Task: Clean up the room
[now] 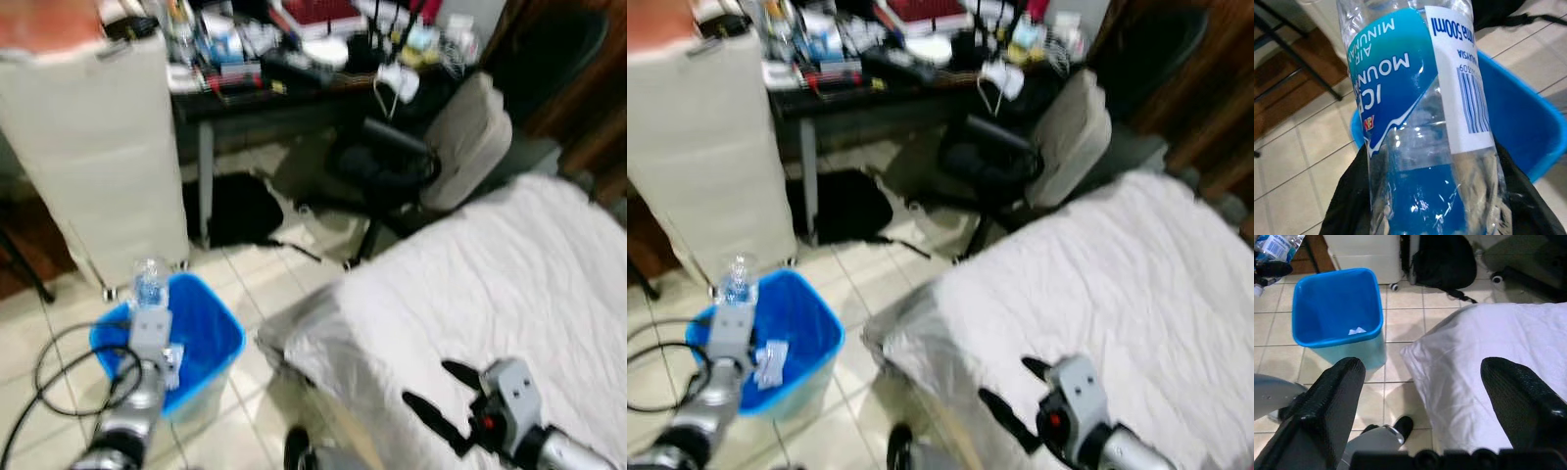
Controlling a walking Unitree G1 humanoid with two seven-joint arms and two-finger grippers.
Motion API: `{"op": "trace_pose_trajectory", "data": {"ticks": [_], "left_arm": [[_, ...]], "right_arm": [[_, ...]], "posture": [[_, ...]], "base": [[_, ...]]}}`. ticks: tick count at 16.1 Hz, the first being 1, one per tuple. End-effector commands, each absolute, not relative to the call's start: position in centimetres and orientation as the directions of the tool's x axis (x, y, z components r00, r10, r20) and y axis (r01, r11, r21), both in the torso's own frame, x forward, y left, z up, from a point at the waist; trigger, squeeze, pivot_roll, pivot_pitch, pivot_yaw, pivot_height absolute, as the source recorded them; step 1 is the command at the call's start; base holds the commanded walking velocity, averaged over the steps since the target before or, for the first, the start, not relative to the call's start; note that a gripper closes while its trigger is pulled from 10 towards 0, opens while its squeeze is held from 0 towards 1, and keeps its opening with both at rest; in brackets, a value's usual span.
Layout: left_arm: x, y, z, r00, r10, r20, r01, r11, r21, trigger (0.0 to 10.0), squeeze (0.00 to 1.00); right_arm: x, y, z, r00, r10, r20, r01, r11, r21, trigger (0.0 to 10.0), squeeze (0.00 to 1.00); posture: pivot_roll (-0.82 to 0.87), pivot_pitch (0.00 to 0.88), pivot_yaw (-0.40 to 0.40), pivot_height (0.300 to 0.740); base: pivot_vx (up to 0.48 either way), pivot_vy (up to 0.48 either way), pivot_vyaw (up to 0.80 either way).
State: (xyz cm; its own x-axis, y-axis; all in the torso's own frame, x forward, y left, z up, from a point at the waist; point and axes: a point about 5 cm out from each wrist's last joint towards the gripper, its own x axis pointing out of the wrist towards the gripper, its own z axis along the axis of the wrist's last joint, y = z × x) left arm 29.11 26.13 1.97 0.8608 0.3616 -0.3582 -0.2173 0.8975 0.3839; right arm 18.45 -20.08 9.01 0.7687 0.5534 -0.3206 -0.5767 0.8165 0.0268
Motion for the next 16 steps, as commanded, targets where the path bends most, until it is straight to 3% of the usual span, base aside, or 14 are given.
{"op": "trace_pose_trajectory", "data": {"ticks": [1, 6, 11, 12, 16], "left_arm": [[29.7, 26.7, 2.7, 0.860, 0.383, -0.338, -0.235, 0.885, 0.403, 10.0, 1.00], [29.8, 27.9, 3.4, 0.852, 0.418, -0.316, -0.269, 0.866, 0.421, 10.0, 1.00], [31.0, 26.9, 4.6, 0.903, 0.340, -0.264, -0.211, 0.884, 0.417, 10.0, 1.00], [31.0, 26.6, 4.7, 0.921, 0.311, -0.233, -0.200, 0.893, 0.402, 10.0, 0.00], [30.0, 23.8, 5.0, 0.987, 0.135, -0.089, -0.107, 0.957, 0.269, 10.0, 0.00]], "right_arm": [[18.1, -20.6, 9.2, 0.768, 0.538, -0.348, -0.565, 0.825, 0.030, 10.0, 0.07], [17.9, -20.7, 9.4, 0.768, 0.526, -0.366, -0.553, 0.832, 0.036, 10.0, 0.07], [19.6, -19.9, 9.0, 0.778, 0.529, -0.339, -0.552, 0.833, 0.034, 10.0, 0.07], [20.2, -19.6, 8.8, 0.789, 0.524, -0.321, -0.543, 0.839, 0.034, 10.0, 0.07], [23.1, -18.1, 8.0, 0.842, 0.486, -0.233, -0.484, 0.872, 0.070, 10.0, 0.07]], "posture": [[-0.30, 0.337, -0.239, 0.740], [-0.30, 0.324, -0.237, 0.740], [-0.25, 0.265, -0.191, 0.740], [-0.22, 0.233, -0.163, 0.740], [-0.07, 0.098, -0.076, 0.740]], "base": [[0.000, 0.000, 0.00], [0.000, 0.000, 0.00], [0.000, 0.000, 0.00], [0.000, 0.000, 0.00], [0.000, 0.000, 0.00]]}}
